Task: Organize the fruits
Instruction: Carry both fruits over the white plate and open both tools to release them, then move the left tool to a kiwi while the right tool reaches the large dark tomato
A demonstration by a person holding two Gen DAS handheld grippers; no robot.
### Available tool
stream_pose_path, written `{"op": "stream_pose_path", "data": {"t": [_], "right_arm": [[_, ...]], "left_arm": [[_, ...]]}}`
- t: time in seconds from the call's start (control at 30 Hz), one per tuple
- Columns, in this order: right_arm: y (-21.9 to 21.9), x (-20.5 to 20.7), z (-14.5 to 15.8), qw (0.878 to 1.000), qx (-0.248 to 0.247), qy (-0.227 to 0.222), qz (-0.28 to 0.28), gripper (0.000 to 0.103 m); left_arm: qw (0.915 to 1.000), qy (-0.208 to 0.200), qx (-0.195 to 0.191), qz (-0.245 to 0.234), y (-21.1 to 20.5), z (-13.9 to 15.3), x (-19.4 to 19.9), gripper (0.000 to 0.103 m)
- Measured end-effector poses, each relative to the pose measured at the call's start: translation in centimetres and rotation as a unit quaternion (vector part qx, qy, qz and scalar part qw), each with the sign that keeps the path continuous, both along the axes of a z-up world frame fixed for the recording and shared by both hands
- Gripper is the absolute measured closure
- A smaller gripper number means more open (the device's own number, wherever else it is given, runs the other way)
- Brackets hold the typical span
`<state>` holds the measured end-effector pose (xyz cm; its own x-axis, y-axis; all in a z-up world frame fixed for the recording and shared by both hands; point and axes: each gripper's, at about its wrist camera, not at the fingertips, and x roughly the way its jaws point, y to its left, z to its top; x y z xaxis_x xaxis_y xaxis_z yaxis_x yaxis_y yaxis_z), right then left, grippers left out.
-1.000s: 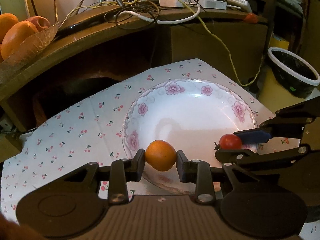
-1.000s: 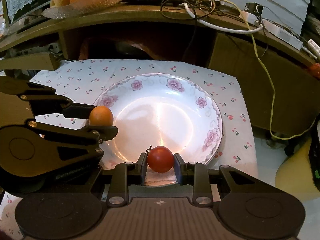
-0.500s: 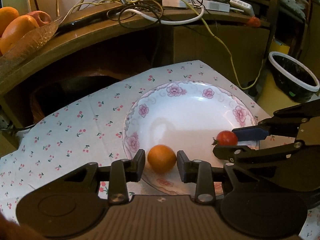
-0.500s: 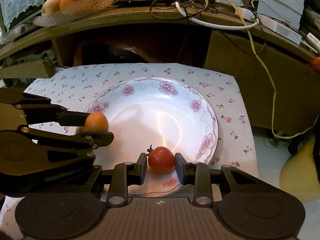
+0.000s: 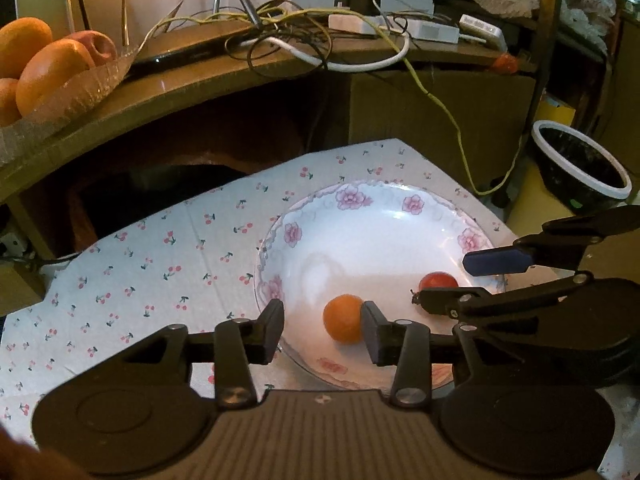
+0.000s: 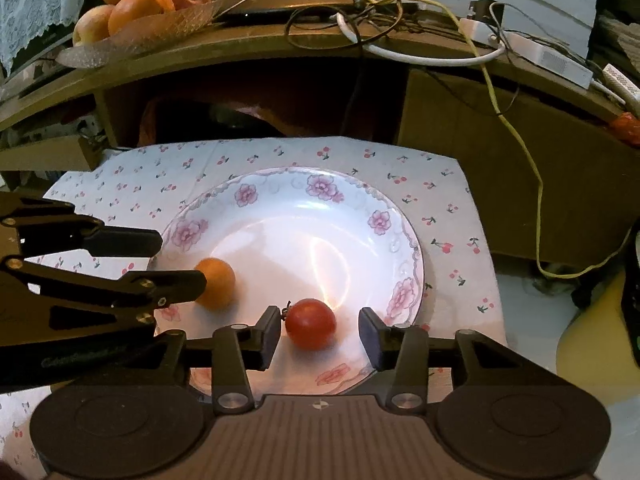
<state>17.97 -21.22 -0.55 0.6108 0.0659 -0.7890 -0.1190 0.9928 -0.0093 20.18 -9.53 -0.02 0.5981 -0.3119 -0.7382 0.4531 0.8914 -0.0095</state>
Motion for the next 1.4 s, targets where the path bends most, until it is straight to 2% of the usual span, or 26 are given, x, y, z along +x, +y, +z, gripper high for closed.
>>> {"op": "stream_pose_path", "data": {"t": [0.3, 0.57, 0.93, 1.4], "right_arm": [[-0.3, -0.6, 1.3, 1.000, 0.008, -0.026, -0.008, 0.059], [-0.5, -1.3, 1.3, 1.000, 0.010, -0.021, -0.008, 0.059], [1.2, -3.5, 1.6, 0.999, 0.027, -0.002, 0.034, 0.057], [5.2, -6.2, 0.7, 0.991, 0.039, 0.044, 0.119, 0.052]], "left_arm": [[0.9999, -0.010, -0.002, 0.010, 1.4, 0.8, -0.5, 0.055], [1.0000, -0.001, -0.009, 0.004, 3.1, 1.0, -1.8, 0.053], [0.9996, 0.013, 0.014, -0.022, 6.1, 0.6, -4.9, 0.051], [0.9964, 0.064, 0.028, -0.049, 8.4, -1.6, -7.6, 0.051]]}}
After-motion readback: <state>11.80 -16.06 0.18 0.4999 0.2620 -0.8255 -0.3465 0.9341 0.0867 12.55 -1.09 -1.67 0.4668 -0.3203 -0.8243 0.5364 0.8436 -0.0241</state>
